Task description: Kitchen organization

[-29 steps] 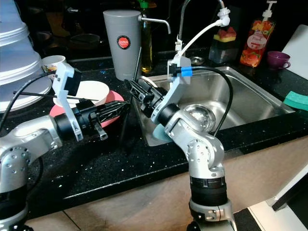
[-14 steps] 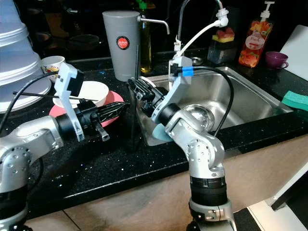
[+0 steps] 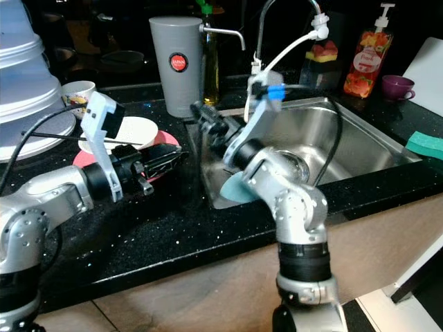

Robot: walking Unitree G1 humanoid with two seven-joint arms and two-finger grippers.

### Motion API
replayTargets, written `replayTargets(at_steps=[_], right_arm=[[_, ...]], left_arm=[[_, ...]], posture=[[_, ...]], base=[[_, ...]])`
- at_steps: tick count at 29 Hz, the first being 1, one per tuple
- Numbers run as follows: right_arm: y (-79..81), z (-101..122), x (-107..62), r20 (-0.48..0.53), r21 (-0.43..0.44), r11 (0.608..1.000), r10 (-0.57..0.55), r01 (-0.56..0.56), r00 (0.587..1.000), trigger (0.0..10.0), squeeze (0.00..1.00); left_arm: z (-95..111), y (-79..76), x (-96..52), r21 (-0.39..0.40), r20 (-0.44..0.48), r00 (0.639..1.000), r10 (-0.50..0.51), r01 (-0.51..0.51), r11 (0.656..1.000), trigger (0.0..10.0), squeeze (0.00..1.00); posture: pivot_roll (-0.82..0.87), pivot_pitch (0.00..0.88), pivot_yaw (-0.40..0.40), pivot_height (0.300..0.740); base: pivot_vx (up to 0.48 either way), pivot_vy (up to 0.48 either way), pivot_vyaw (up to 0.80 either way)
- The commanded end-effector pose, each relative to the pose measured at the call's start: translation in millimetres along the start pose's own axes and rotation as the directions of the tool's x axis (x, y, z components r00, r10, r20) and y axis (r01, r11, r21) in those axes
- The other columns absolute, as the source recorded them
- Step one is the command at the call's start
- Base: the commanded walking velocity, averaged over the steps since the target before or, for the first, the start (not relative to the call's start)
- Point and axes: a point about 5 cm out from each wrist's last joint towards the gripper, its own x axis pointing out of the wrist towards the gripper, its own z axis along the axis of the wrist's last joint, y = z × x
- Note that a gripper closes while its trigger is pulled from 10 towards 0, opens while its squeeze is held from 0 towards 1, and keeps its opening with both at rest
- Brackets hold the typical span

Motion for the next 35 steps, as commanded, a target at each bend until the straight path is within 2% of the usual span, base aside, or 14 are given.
replayTargets(at_steps=[1, 2, 5, 6, 9, 10, 14, 15, 16, 17, 18, 19, 24, 35], right_arm=[[-6.8, 2.9, 2.2, 0.013, -0.089, 0.995, -0.036, 0.037, 0.999, 0.0, 0.00], [-6.8, 2.9, 2.2, 0.013, -0.089, 0.995, -0.036, 0.037, 0.999, 0.0, 0.00], [-24.4, 4.4, 5.5, 0.078, -0.221, 0.957, -0.174, 0.188, 0.982, 0.0, 0.00], [-37.0, 1.7, 6.4, 0.128, -0.272, 0.919, -0.259, 0.285, 0.957, 0.0, 0.00], [-45.2, -2.0, 6.4, 0.150, -0.311, 0.889, -0.302, 0.335, 0.941, 0.0, 0.00], [-54.6, -8.4, 8.0, 0.153, -0.348, 0.863, -0.333, 0.366, 0.930, 0.0, 0.00], [-62.2, -16.1, 9.5, 0.128, -0.383, 0.841, -0.360, 0.381, 0.924, 0.0, 0.00], [-67.2, -25.1, 10.3, 0.079, -0.410, 0.831, -0.377, 0.375, 0.923, 4.2, 0.00], [-70.5, -31.2, 10.4, 0.045, -0.427, 0.825, -0.389, 0.370, 0.920, 4.2, 0.00], [-75.2, -43.4, 9.9, -0.035, -0.459, 0.818, -0.407, 0.348, 0.913, 7.3, 0.00], [-79.0, -51.9, 9.2, -0.083, -0.482, 0.810, -0.421, 0.334, 0.903, 7.3, 0.00], [-81.8, -64.4, 7.4, -0.155, -0.513, 0.804, -0.433, 0.302, 0.888, 10.0, 0.00], [-83.2, -87.4, 3.1, -0.255, -0.549, 0.799, -0.440, 0.245, 0.861, 10.0, 0.00], [-86.9, -93.6, 5.0, -0.254, -0.540, 0.793, -0.473, 0.282, 0.844, 10.0, 0.00]], left_arm=[[0.3, 2.7, 1.9, 0.035, -0.013, 1.000, 0.022, -0.021, 0.999, 10.0, 0.00], [0.3, 2.7, 1.9, 0.035, -0.013, 1.000, 0.022, -0.021, 0.999, 10.0, 0.00], [-1.7, 17.3, 11.3, 0.142, -0.020, 0.989, 0.143, -0.139, 0.980, 10.0, 0.00], [-2.9, 25.1, 21.1, 0.194, -0.003, 0.981, 0.196, -0.192, 0.962, 10.0, 0.00], [-2.6, 26.4, 29.5, 0.187, 0.013, 0.980, 0.197, -0.196, 0.963, 10.0, 0.00], [-3.5, 26.3, 40.4, 0.199, 0.015, 0.982, 0.189, -0.189, 0.962, 10.0, 0.00], [-6.3, 25.4, 48.2, 0.217, 0.000, 0.986, 0.169, -0.165, 0.962, 10.0, 0.00], [-8.0, 25.0, 52.2, 0.224, -0.005, 0.988, 0.154, -0.149, 0.963, 10.0, 0.00], [-9.0, 24.7, 54.9, 0.228, -0.007, 0.990, 0.144, -0.139, 0.964, 10.0, 0.00], [-10.6, 23.8, 58.9, 0.230, -0.011, 0.992, 0.126, -0.121, 0.966, 10.0, 0.00], [-12.0, 23.7, 62.4, 0.235, -0.010, 0.993, 0.114, -0.109, 0.966, 10.0, 0.00], [-13.3, 20.9, 67.4, 0.237, -0.014, 0.997, 0.079, -0.073, 0.969, 10.0, 0.00], [-17.0, 13.6, 78.9, 0.257, -0.035, 0.999, 0.005, 0.004, 0.966, 10.0, 0.00], [-38.9, 8.7, 79.9, 0.260, -0.167, 0.979, -0.115, 0.156, 0.953, 10.0, 0.00]], posture=[[-0.03, 0.009, 0.024, 0.740], [-0.03, 0.009, 0.024, 0.740], [-0.03, 0.018, 0.028, 0.740], [-0.03, 0.024, 0.031, 0.740], [-0.03, 0.033, 0.035, 0.740], [-0.03, 0.043, 0.041, 0.740], [-0.03, 0.045, 0.043, 0.740], [-0.03, 0.051, 0.048, 0.740], [-0.03, 0.051, 0.048, 0.740], [-0.04, 0.056, 0.051, 0.740], [-0.04, 0.056, 0.051, 0.740], [-0.04, 0.061, 0.053, 0.740], [-0.04, 0.066, 0.057, 0.740], [-0.04, 0.062, 0.050, 0.740]], base=[[0.000, 0.000, 0.00], [0.000, 0.000, 0.00], [0.000, 0.000, 0.00], [0.000, 0.000, 0.00], [0.000, 0.000, 0.00], [0.000, 0.000, 0.00], [0.000, 0.000, 0.00], [0.000, 0.000, 0.00], [0.000, 0.000, 0.00], [0.000, 0.000, 0.00], [0.000, 0.000, 0.00], [0.000, 0.000, 0.00], [0.000, 0.000, 0.00], [0.000, 0.000, 0.00]])
